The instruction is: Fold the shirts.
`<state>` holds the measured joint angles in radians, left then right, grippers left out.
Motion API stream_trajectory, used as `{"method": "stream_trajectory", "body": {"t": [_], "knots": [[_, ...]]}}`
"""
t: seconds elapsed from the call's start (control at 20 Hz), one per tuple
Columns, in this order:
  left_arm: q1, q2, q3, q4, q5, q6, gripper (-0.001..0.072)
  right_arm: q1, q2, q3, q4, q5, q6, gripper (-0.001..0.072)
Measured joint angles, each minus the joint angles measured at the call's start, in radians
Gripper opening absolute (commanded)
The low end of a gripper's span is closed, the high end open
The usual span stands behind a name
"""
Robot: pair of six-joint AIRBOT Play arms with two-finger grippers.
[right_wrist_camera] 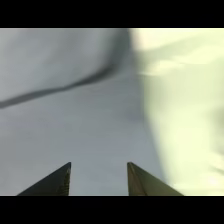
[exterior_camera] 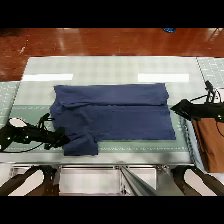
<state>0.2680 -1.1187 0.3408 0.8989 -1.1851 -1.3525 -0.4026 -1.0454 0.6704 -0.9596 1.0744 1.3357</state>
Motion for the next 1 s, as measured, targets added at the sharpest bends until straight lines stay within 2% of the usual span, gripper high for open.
{"method": "stream_trajectory", "body": {"t": [0.25,0.45,0.6,0.75,0.8,0.85,0.9,1.0], "knots": [[-0.021,-0.008,0.027,-0.039,0.040,0.039,0.0015,-0.048,0.000,-0.057,-0.180,0.159,0.073,0.0407],[-0.024,-0.009,0.040,-0.049,0.046,0.047,0.0015,-0.056,-0.011,-0.103,-0.259,0.197,0.105,0.0407],[-0.024,-0.009,0.044,-0.057,0.038,0.052,0.0014,-0.047,-0.061,-0.131,-0.248,0.200,0.108,0.0407],[-0.025,-0.010,0.060,-0.060,0.034,0.055,0.0014,-0.013,-0.108,-0.140,-0.173,0.184,0.090,0.0396],[-0.025,-0.010,0.068,-0.063,0.031,0.055,0.0014,-0.003,-0.119,-0.142,-0.140,0.157,0.086,0.0323],[-0.025,-0.010,0.079,-0.064,0.023,0.056,0.0014,0.006,-0.129,-0.143,-0.101,0.105,0.075,0.0191],[-0.025,-0.010,0.092,-0.066,0.014,0.056,0.0015,0.012,-0.136,-0.142,-0.070,0.055,0.059,0.0020],[-0.025,-0.010,0.127,-0.068,0.002,0.058,0.0014,0.019,-0.145,-0.129,-0.012,0.005,0.001,0.0017]]}}
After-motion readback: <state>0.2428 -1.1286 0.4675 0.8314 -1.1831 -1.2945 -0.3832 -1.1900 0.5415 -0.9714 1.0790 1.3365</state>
